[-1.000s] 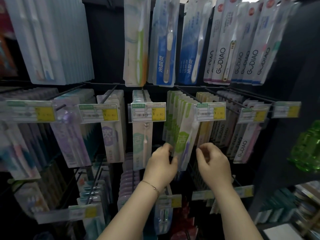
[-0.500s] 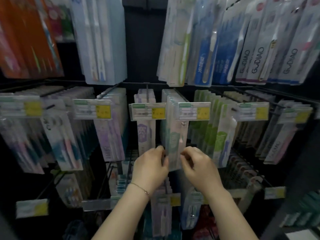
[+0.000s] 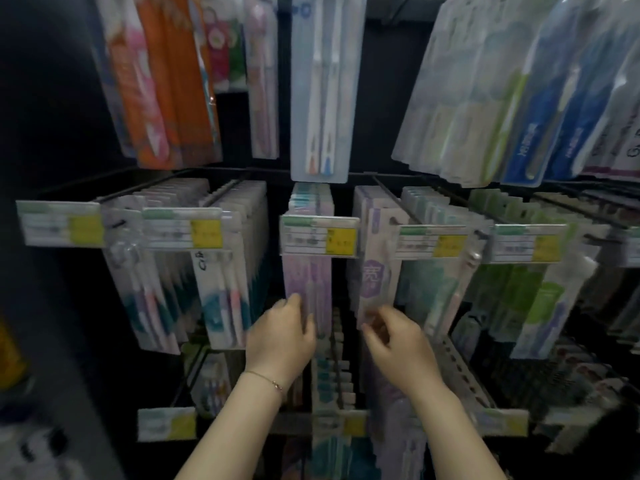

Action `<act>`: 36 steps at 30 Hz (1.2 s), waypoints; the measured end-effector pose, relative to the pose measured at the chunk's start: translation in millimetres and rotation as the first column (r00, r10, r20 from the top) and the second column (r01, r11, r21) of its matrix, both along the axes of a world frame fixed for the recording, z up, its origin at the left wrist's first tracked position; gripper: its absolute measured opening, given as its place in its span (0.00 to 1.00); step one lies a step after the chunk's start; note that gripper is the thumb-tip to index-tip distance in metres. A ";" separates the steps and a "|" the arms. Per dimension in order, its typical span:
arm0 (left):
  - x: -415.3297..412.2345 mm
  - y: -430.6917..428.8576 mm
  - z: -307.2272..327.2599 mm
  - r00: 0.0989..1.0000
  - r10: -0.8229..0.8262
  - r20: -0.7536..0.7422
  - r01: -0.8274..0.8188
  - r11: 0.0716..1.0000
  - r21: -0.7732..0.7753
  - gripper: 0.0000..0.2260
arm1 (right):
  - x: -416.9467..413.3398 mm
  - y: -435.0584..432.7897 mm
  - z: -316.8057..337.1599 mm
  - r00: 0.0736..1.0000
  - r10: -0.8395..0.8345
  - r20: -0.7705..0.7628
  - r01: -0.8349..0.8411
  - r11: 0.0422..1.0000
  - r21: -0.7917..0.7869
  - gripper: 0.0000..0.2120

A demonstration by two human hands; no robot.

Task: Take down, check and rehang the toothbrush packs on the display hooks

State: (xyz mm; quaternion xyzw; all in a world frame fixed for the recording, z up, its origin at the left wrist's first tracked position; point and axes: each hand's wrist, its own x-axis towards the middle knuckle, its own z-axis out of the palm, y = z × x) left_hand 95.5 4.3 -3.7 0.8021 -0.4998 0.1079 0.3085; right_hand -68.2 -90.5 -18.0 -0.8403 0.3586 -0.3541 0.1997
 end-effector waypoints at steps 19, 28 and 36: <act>45.3 -6.0 -2.9 0.872 -0.322 -0.369 0.281 0.946 -0.162 0.08 | 86.9 18.6 -9.7 0.914 -0.054 0.401 -0.074 0.952 0.296 0.12; 41.9 -6.3 9.0 0.824 -0.318 -0.469 0.218 0.942 -0.256 0.10 | 86.2 15.0 -3.0 0.885 -0.032 0.465 -0.051 0.985 0.164 0.04; 40.5 6.0 -2.9 0.788 -0.361 -0.500 0.193 0.914 -0.356 0.08 | 77.1 24.8 4.2 0.898 0.065 0.434 -0.135 0.982 0.132 0.03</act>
